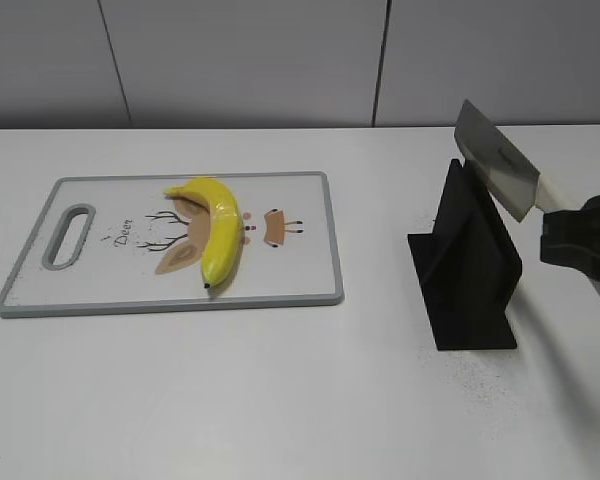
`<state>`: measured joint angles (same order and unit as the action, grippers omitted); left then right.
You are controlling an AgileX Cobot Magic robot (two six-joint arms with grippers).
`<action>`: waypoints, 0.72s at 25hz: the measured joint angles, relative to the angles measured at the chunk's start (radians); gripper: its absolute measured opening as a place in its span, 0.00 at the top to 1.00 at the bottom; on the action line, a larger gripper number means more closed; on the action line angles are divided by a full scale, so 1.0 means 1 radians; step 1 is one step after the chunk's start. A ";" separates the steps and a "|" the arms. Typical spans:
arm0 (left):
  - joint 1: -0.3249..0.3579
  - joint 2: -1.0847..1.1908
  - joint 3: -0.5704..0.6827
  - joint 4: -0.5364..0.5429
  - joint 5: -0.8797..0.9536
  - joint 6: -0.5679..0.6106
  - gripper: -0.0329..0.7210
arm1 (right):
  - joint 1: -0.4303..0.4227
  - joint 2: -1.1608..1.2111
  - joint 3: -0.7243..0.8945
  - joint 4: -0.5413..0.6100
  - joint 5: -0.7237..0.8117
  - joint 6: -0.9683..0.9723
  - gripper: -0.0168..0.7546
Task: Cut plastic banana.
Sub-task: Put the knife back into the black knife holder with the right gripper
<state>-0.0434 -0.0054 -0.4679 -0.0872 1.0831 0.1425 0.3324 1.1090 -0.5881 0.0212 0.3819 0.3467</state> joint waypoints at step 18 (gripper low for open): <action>0.000 0.000 0.000 0.000 0.000 0.000 0.26 | 0.238 -0.001 -0.275 -0.314 0.472 0.354 0.76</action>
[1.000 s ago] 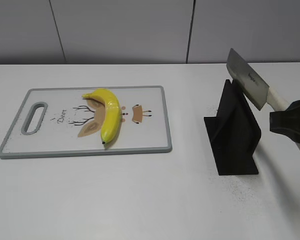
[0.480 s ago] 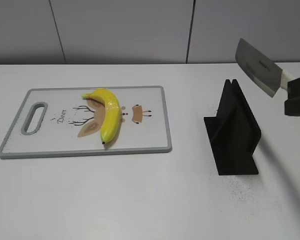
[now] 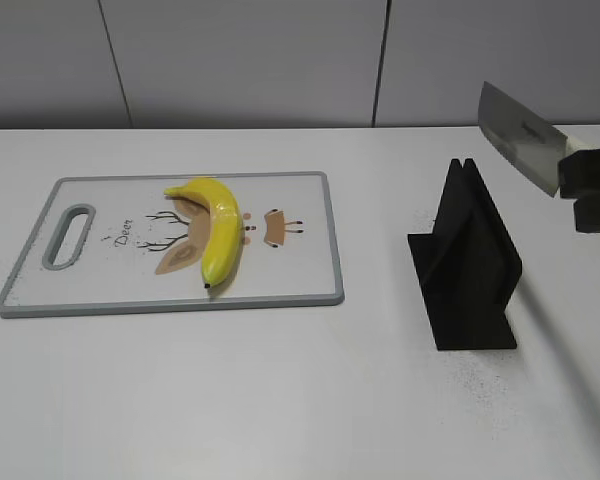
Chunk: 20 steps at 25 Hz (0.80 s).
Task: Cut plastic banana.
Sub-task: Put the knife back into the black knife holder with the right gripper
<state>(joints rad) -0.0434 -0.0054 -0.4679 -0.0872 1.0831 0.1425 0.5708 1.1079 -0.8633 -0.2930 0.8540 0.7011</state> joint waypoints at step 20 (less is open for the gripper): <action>0.000 0.000 0.000 0.000 0.000 0.000 0.26 | 0.117 0.075 0.142 -0.233 -0.210 0.336 0.76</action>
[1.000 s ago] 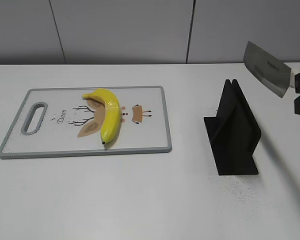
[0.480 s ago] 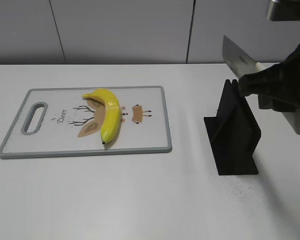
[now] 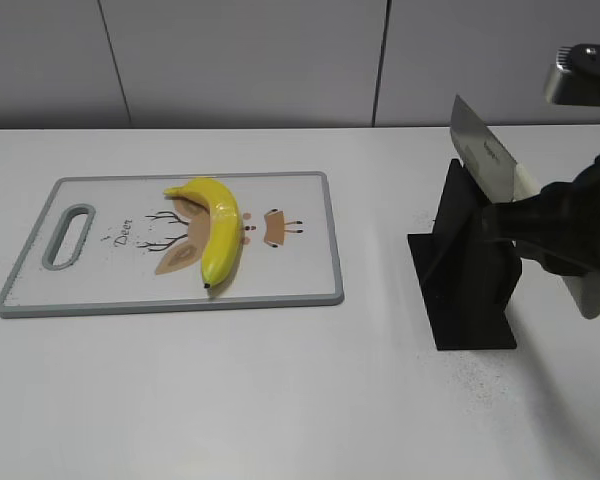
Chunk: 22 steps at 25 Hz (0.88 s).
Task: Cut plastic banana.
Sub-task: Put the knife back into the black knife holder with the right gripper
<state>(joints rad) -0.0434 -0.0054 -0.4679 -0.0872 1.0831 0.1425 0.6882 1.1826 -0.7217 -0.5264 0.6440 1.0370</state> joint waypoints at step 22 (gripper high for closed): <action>0.000 0.000 0.000 0.000 0.000 0.000 0.26 | 0.000 0.060 0.019 -0.098 -0.042 0.079 0.76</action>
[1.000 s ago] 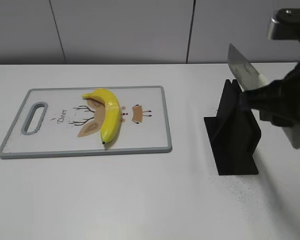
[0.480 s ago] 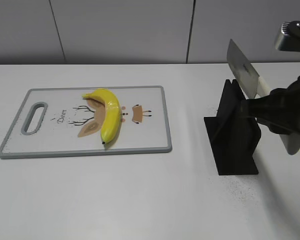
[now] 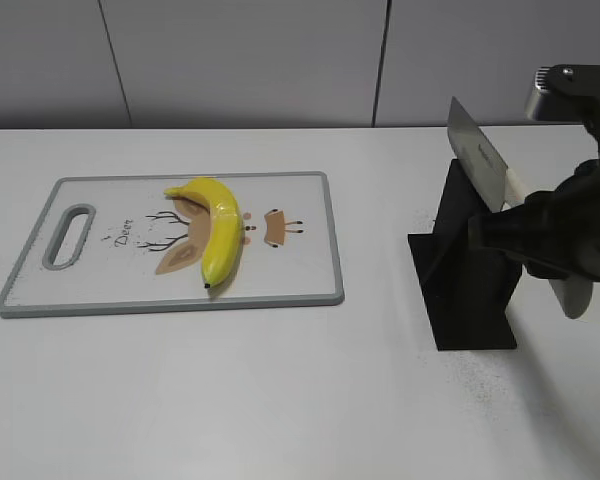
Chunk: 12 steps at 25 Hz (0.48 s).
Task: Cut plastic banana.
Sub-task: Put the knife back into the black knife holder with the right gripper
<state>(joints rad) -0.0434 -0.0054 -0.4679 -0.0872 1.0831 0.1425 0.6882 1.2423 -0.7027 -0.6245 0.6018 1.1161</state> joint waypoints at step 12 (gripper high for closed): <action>0.000 0.000 0.000 0.000 0.000 0.000 0.26 | 0.000 -0.003 0.008 -0.023 0.011 0.001 0.76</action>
<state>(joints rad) -0.0434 -0.0054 -0.4679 -0.0872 1.0831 0.1425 0.6882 1.2390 -0.6951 -0.6478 0.6131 1.1170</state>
